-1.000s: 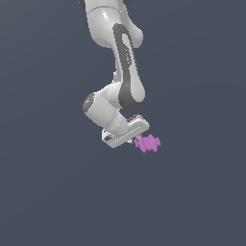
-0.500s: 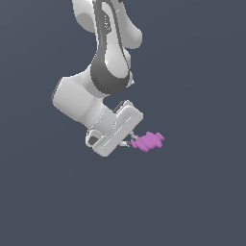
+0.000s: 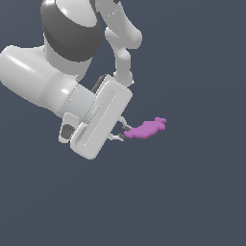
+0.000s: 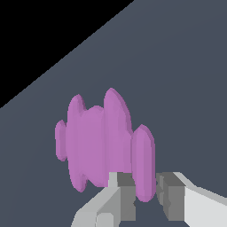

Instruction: Pick up the object and move it to a goal position.

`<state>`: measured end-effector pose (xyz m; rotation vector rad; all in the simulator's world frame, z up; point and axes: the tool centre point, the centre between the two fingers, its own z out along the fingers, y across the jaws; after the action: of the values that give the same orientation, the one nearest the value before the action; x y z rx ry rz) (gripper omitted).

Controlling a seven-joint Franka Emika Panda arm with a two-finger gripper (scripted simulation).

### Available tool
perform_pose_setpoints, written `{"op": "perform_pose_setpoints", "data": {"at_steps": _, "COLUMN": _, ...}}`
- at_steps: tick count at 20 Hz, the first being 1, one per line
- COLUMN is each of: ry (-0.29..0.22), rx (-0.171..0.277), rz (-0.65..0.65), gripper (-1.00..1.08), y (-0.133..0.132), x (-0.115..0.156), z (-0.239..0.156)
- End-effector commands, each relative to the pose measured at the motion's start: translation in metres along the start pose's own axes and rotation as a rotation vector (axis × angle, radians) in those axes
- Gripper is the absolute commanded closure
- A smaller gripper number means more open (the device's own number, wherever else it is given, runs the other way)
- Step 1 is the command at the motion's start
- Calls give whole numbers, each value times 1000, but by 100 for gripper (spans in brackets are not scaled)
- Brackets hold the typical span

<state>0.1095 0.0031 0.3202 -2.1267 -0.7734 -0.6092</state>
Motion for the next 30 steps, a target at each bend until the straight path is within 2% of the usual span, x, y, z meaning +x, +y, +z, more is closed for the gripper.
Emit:
{"op": "perform_pose_setpoints", "data": {"at_steps": 1, "ry": 25, "rx": 23, "rz": -63, "gripper": 108, "y": -6, "x": 18, "z": -19}}
{"op": "perform_pose_setpoints", "data": {"at_steps": 8, "ry": 85, "rx": 77, "rz": -208, "gripper": 108, "y": -22, "x": 57, "z": -67}}
{"op": "perform_pose_setpoints", "data": {"at_steps": 14, "ry": 124, "rx": 112, "rz": -301, "gripper": 108, "y": -34, "x": 80, "z": -99}}
{"op": "perform_pose_setpoints", "data": {"at_steps": 21, "ry": 148, "rx": 136, "rz": -359, "gripper": 108, "y": -41, "x": 93, "z": -119}}
{"op": "perform_pose_setpoints", "data": {"at_steps": 30, "ry": 157, "rx": 146, "rz": -380, "gripper": 108, "y": -44, "x": 99, "z": -127}}
